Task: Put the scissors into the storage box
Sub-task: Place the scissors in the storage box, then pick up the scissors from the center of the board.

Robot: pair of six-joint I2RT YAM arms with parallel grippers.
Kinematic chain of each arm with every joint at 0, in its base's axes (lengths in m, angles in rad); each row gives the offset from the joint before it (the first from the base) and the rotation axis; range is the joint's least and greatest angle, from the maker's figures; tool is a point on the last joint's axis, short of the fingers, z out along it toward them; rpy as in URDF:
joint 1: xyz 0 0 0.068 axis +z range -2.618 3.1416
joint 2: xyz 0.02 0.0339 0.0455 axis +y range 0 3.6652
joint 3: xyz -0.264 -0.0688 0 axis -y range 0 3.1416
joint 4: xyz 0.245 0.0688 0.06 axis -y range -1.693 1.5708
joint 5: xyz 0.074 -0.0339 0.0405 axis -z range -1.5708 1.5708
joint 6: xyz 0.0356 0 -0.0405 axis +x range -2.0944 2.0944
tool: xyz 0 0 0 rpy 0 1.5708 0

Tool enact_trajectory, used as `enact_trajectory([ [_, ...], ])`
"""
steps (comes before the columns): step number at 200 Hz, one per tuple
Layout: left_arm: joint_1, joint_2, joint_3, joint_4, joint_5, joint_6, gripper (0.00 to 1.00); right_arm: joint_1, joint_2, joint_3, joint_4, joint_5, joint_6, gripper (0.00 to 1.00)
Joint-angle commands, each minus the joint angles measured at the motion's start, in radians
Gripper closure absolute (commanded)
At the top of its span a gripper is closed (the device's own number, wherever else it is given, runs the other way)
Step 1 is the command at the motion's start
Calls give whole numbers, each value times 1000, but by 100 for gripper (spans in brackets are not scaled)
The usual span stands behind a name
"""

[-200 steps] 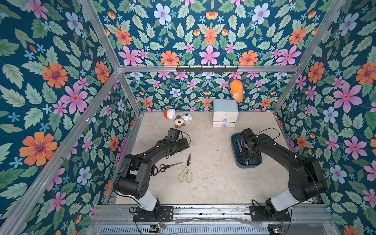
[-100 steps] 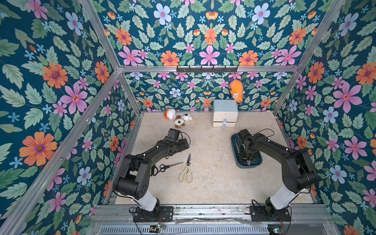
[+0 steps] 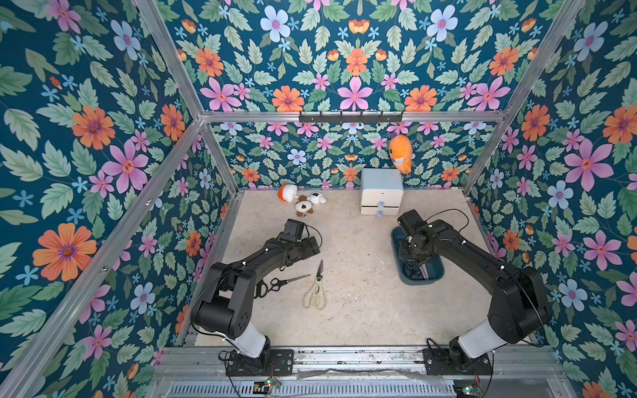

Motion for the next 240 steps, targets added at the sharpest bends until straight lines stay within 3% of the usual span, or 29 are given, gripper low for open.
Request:
enact_trajectory([
  [1, 1, -11, 3, -30, -9, 13, 2, 87, 15, 35, -6, -8, 92, 70],
  [60, 4, -76, -32, -35, -1, -133, 2, 340, 158, 120, 85, 23, 194, 65],
  [122, 13, -191, -34, -144, -74, -226, 2, 484, 283, 188, 209, 0, 223, 63],
  [159, 51, -254, -38, -204, -124, -198, 1, 536, 359, 218, 287, -56, 235, 63],
  [240, 246, -282, -69, -250, 25, -9, 1, 653, 550, 411, 238, -23, 324, 63],
])
